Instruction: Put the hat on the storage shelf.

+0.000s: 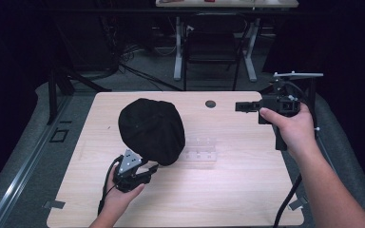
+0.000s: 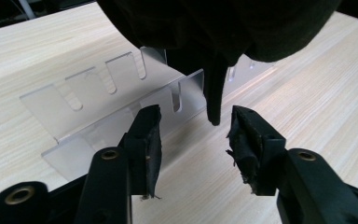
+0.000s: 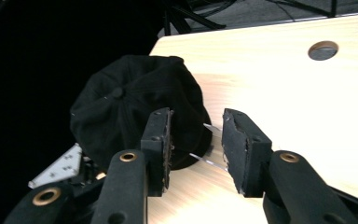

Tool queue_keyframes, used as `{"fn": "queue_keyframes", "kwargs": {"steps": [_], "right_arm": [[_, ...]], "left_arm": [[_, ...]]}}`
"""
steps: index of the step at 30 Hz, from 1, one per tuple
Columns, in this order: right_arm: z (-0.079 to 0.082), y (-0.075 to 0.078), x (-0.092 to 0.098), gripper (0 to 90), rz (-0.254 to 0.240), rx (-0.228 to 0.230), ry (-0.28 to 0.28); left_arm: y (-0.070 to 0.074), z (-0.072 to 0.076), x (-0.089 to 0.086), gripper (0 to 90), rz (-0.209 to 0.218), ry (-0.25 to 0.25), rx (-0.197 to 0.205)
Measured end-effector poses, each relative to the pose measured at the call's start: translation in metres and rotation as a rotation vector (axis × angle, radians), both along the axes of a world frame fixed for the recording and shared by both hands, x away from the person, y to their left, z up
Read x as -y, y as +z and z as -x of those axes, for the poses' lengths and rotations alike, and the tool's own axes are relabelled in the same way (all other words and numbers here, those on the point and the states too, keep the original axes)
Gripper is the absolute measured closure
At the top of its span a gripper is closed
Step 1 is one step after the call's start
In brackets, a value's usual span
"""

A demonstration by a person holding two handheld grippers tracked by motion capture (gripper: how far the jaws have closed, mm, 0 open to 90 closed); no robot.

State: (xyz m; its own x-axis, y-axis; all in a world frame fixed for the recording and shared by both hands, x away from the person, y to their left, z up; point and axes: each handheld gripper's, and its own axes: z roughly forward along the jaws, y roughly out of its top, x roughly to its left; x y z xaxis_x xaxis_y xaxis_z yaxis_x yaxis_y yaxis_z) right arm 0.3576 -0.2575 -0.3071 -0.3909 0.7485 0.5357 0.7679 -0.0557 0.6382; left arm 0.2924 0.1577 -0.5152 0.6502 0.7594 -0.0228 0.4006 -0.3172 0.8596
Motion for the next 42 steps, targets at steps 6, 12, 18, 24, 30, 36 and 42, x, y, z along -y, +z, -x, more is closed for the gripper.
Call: {"fn": "queue_keyframes", "kwargs": {"steps": [6,12,18,24,30,36,42], "right_arm": [[0.007,-0.005,0.002,61.1,0.07,0.018,0.0],[0.013,-0.01,0.006,58.7,0.114,0.029,-0.012],[0.018,-0.016,0.011,59.7,0.146,0.042,-0.023],[0.024,-0.024,0.013,60.3,0.213,0.043,-0.014],[0.031,-0.036,0.015,58.0,0.266,0.048,-0.03],[0.037,-0.051,0.017,56.4,0.317,0.039,-0.046],[0.043,-0.069,0.015,54.3,0.342,0.029,-0.038]], "left_arm": [[0.002,0.002,-0.014,47.8,0.054,0.018,-0.034],[0.001,0.006,-0.028,46.4,0.071,0.04,-0.056],[-0.002,0.009,-0.039,45.4,0.067,0.063,-0.063],[-0.004,0.012,-0.049,45.1,0.06,0.078,-0.06],[-0.012,0.012,-0.058,44.7,0.061,0.106,-0.062],[-0.022,0.012,-0.063,44.7,0.043,0.124,-0.086],[-0.024,0.011,-0.067,44.6,0.045,0.132,-0.089]]}}
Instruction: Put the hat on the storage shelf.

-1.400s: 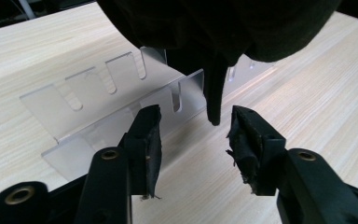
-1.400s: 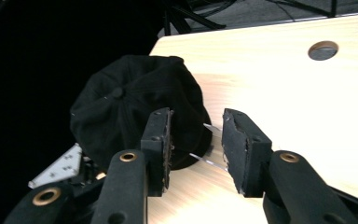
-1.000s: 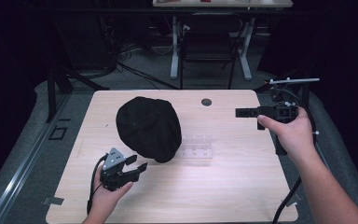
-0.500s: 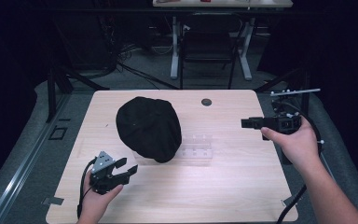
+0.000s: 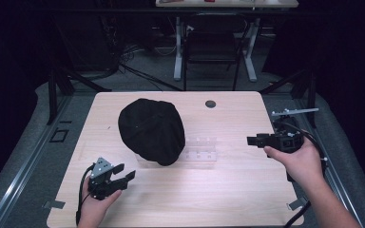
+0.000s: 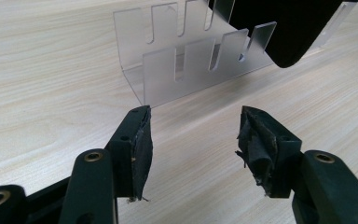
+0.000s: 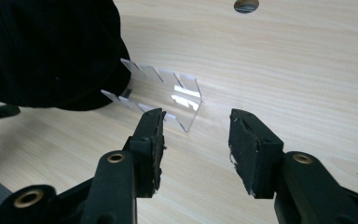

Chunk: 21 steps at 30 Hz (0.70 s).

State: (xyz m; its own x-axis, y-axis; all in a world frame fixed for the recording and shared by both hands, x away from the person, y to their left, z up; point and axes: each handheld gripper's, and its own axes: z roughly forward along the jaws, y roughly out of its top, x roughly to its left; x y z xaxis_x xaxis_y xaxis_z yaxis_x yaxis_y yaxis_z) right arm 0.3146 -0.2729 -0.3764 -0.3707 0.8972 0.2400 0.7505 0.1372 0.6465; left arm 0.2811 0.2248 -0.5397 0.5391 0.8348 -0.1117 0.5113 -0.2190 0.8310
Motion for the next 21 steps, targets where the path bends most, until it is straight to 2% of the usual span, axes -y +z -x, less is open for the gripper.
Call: {"fn": "queue_keyframes", "kwargs": {"steps": [7,14,17,21], "right_arm": [[0.01,-0.022,-0.001,52.6,0.059,0.008,-0.007],[0.021,-0.044,0.002,50.3,0.058,0.035,-0.032],[0.025,-0.053,0.003,49.8,0.043,0.051,-0.041],[0.033,-0.068,0.002,49.7,0.054,0.076,-0.053]], "left_arm": [[-0.005,0.0,-0.001,44.5,0.001,0.003,-0.013],[-0.007,0.0,-0.003,43.9,-0.001,0.011,-0.016],[-0.007,0.0,-0.004,43.6,-0.006,0.019,-0.011],[-0.008,0.0,-0.004,43.5,-0.004,0.016,-0.012]]}}
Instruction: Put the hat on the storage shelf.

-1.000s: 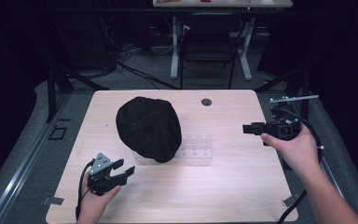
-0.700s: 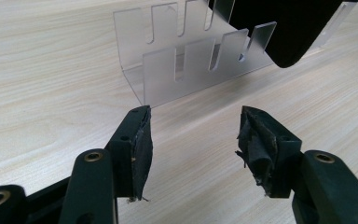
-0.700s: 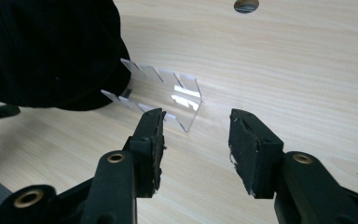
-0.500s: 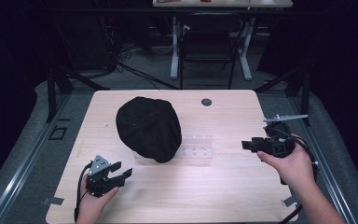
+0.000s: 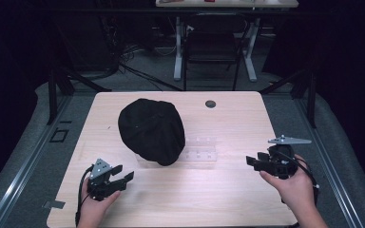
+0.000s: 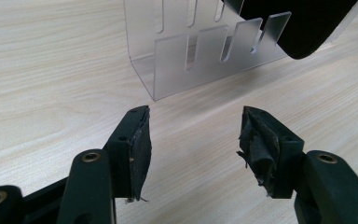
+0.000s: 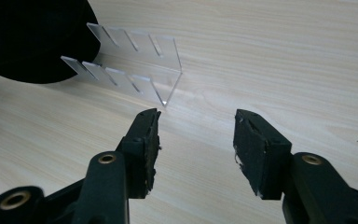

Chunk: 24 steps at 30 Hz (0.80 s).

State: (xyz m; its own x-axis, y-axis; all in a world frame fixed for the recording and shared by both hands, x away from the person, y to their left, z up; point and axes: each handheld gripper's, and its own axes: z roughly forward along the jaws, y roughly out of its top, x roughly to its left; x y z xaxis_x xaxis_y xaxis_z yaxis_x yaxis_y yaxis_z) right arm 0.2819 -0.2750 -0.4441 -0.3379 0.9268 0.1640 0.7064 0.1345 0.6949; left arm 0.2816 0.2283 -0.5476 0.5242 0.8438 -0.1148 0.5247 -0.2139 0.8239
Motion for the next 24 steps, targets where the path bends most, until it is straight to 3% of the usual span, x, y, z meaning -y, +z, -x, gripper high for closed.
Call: {"fn": "queue_keyframes", "kwargs": {"steps": [5,9,13,17,21,24], "right_arm": [[0.009,-0.021,-0.001,49.6,-0.003,0.012,-0.014],[0.016,-0.035,-0.001,49.4,0.023,0.03,-0.031],[0.02,-0.052,0.0,47.0,-0.006,0.029,-0.047],[0.025,-0.069,0.001,46.6,0.007,0.067,-0.068],[0.031,-0.085,0.002,44.3,-0.018,0.12,-0.084],[0.033,-0.097,0.003,43.2,-0.001,0.133,-0.098]], "left_arm": [[-0.001,-0.002,0.002,43.5,0.0,-0.007,0.002],[-0.002,-0.001,0.003,43.7,-0.011,-0.016,0.007],[-0.004,-0.002,0.004,43.7,-0.015,-0.016,0.005],[-0.006,-0.002,0.005,43.7,-0.018,-0.024,-0.005],[-0.007,-0.002,0.007,43.7,-0.026,-0.031,-0.004],[-0.008,-0.003,0.008,43.7,-0.033,-0.036,-0.001]]}}
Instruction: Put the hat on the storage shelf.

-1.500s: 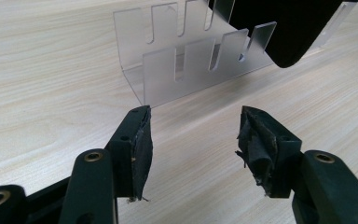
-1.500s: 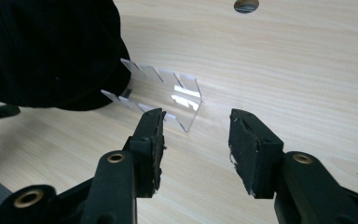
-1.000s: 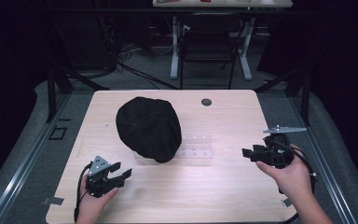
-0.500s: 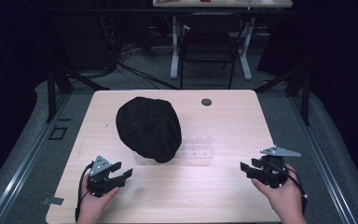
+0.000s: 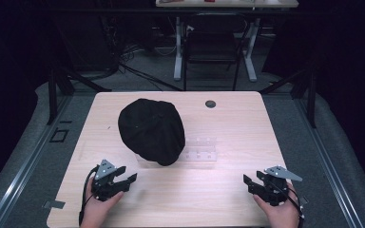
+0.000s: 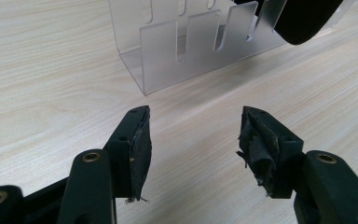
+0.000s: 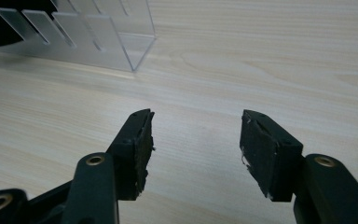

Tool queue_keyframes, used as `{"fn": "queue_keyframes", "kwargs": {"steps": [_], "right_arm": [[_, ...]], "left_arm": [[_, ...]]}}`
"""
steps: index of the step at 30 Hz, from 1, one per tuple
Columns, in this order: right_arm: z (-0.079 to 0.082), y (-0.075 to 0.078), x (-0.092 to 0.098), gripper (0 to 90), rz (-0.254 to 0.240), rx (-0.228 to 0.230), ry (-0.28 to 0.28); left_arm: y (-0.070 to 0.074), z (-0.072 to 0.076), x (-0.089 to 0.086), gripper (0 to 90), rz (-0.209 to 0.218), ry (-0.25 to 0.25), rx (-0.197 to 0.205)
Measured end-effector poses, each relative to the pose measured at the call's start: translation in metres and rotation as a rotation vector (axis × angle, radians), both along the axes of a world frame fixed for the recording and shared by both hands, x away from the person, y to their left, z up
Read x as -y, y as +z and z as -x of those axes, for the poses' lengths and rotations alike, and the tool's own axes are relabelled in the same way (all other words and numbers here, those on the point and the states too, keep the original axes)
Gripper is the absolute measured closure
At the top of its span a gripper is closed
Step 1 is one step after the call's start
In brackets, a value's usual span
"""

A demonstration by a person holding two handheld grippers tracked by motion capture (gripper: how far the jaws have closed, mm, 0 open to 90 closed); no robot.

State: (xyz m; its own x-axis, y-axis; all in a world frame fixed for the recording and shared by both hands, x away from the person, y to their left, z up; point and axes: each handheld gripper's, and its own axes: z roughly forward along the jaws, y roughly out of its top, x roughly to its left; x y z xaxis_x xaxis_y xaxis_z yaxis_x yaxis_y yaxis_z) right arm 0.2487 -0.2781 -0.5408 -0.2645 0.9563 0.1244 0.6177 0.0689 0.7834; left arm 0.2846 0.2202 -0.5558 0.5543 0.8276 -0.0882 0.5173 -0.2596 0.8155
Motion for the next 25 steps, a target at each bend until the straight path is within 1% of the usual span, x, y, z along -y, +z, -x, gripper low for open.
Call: {"fn": "queue_keyframes", "kwargs": {"steps": [3,4,5,8,11,13,14,16,18,20,23,24,25], "right_arm": [[0.001,-0.008,0.002,41.6,-0.034,0.013,-0.004],[0.002,-0.01,0.003,41.5,-0.038,0.014,-0.004],[0.002,-0.01,0.003,40.7,-0.037,0.006,-0.001],[0.003,-0.014,0.004,40.3,-0.042,0.011,-0.004],[0.002,-0.016,0.006,40.4,-0.037,0.008,0.002],[0.002,-0.018,0.008,40.6,-0.044,0.009,0.002],[0.001,-0.018,0.009,40.6,-0.056,0.016,0.0],[0.001,-0.018,0.012,40.8,-0.071,0.025,-0.006],[0.0,-0.019,0.015,40.8,-0.093,0.035,-0.021],[0.0,-0.02,0.018,40.8,-0.113,0.026,-0.025],[0.0,-0.021,0.019,41.0,-0.126,0.019,-0.028],[0.0,-0.021,0.02,40.9,-0.132,0.029,-0.03],[0.0,-0.021,0.02,40.9,-0.134,0.04,-0.032]], "left_arm": [[-0.001,-0.001,0.002,43.5,-0.007,-0.013,0.002],[-0.002,-0.002,0.003,43.5,-0.008,-0.017,0.0],[-0.003,-0.003,0.003,43.5,-0.009,-0.02,0.0],[-0.003,-0.003,0.004,43.4,-0.007,-0.021,0.003],[-0.003,-0.003,0.003,43.3,-0.002,-0.019,-0.002],[-0.004,-0.004,0.003,43.2,0.001,-0.019,0.001],[-0.004,-0.004,0.003,43.1,-0.005,-0.019,0.002],[-0.005,-0.004,0.004,42.5,-0.01,-0.017,0.019],[-0.005,-0.004,0.005,42.5,-0.012,-0.032,0.022],[-0.005,-0.003,0.008,42.5,-0.01,-0.042,0.032],[-0.002,-0.001,0.014,42.5,0.01,-0.061,0.035],[0.001,0.0,0.018,42.5,0.021,-0.069,0.04],[0.003,0.001,0.022,42.5,0.047,-0.078,0.049]]}}
